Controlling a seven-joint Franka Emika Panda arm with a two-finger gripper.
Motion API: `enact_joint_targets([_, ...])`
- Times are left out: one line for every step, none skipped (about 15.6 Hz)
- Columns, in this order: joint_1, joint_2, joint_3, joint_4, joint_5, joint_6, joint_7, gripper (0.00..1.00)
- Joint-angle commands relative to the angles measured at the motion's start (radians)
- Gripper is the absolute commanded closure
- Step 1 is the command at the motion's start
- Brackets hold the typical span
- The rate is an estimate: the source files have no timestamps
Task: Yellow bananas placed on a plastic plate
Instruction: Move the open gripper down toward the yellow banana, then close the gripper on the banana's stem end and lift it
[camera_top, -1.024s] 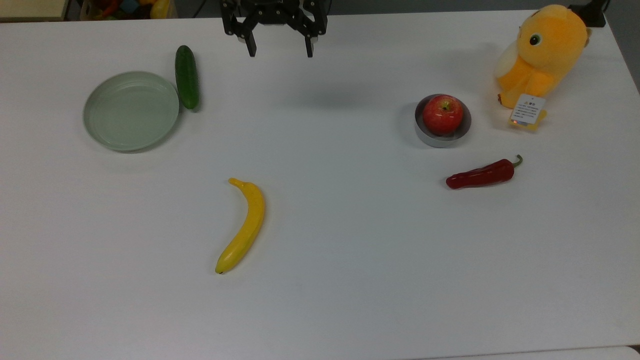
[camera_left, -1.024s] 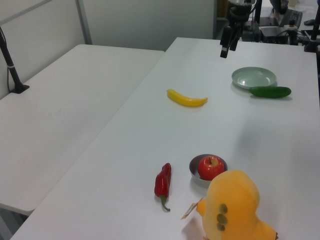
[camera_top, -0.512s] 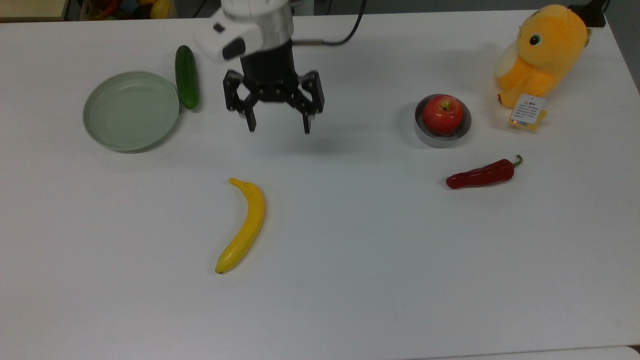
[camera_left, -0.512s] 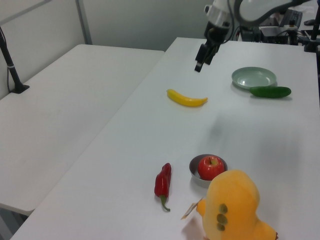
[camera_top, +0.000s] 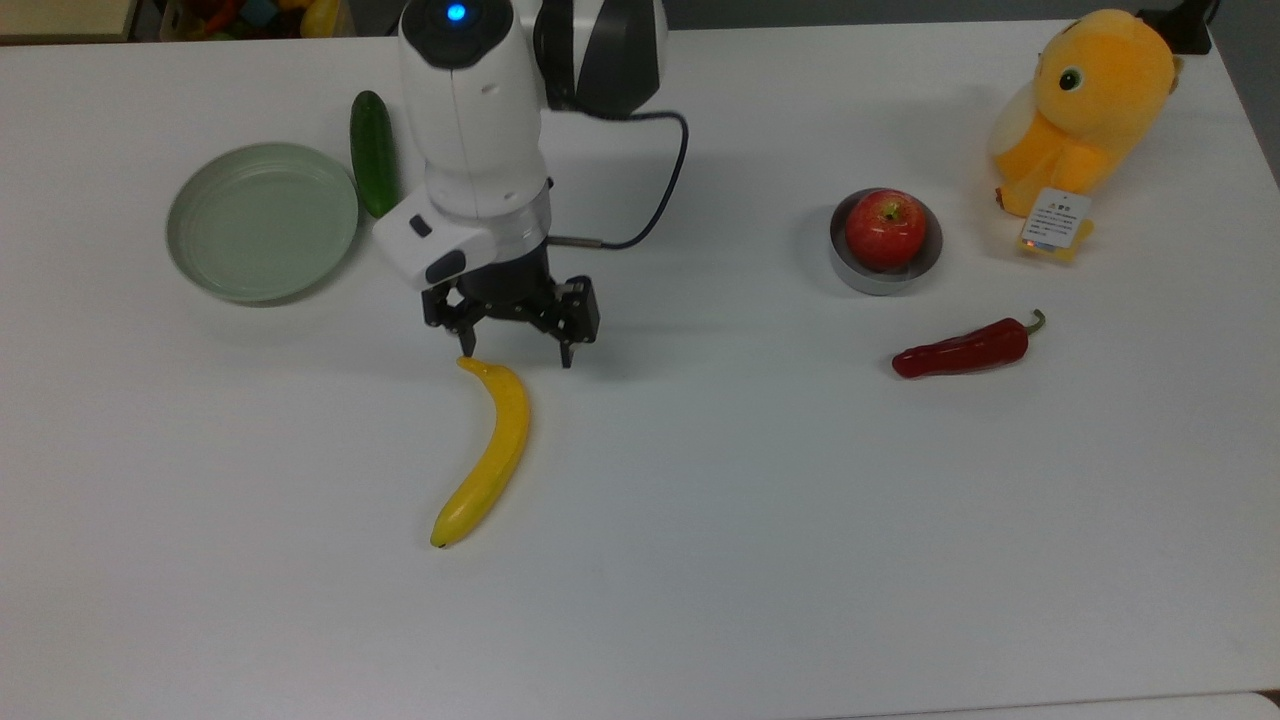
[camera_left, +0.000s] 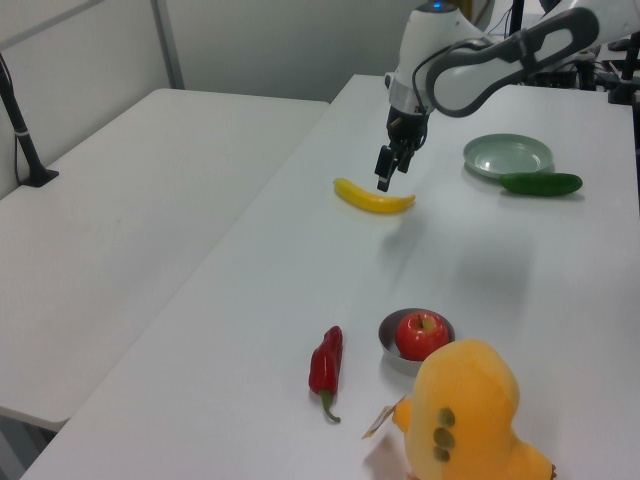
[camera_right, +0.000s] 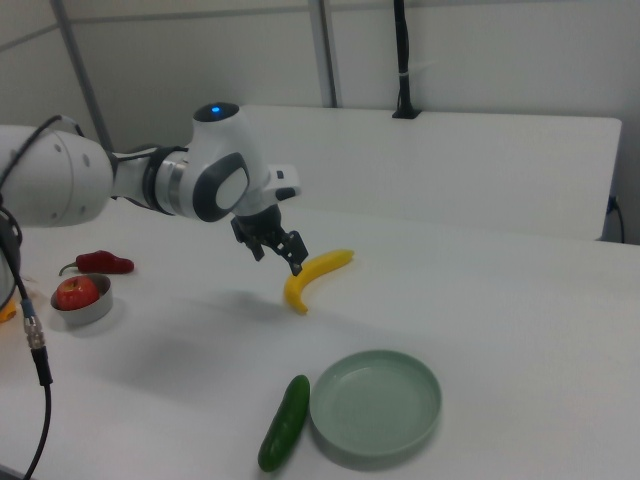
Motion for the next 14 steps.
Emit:
enact_joint_targets([-0.026,0.072,0.000,0.050,-0.049,0.029,-0.013,0.00])
enact_joint_targets([-0.032,0.095,0.000,0.071,-0.061,0.036,-0.013,0.00])
enact_joint_targets([-0.032,0.125,0.002,0.103,-0.069,0.036,-0.013,0.00])
enact_joint_targets([-0.032,0.145,0.000,0.131,-0.069,0.035,-0.013,0.00])
enact_joint_targets([-0.029,0.158,0.000,0.140,-0.072,0.036,-0.013,0.00])
enact_joint_targets([-0.027,0.171,0.000,0.142,-0.084,0.040,-0.015,0.00])
enact_joint_targets([-0.026,0.188,0.002,0.148,-0.106,0.041,-0.015,0.00])
enact_joint_targets([-0.023,0.205,0.003,0.159,-0.124,0.047,-0.013,0.00])
enact_joint_targets([-0.021,0.221,0.006,0.162,-0.133,0.059,-0.013,0.00])
enact_joint_targets([-0.017,0.228,0.009,0.163,-0.135,0.079,-0.013,0.01])
enact_joint_targets([-0.009,0.245,0.009,0.170,-0.139,0.099,-0.013,0.33])
enact_joint_targets([-0.007,0.247,0.009,0.170,-0.146,0.099,-0.013,0.57])
enact_joint_targets([-0.004,0.247,0.009,0.170,-0.156,0.099,-0.013,0.72])
enact_joint_targets([-0.001,0.247,0.012,0.167,-0.194,0.099,-0.013,0.78])
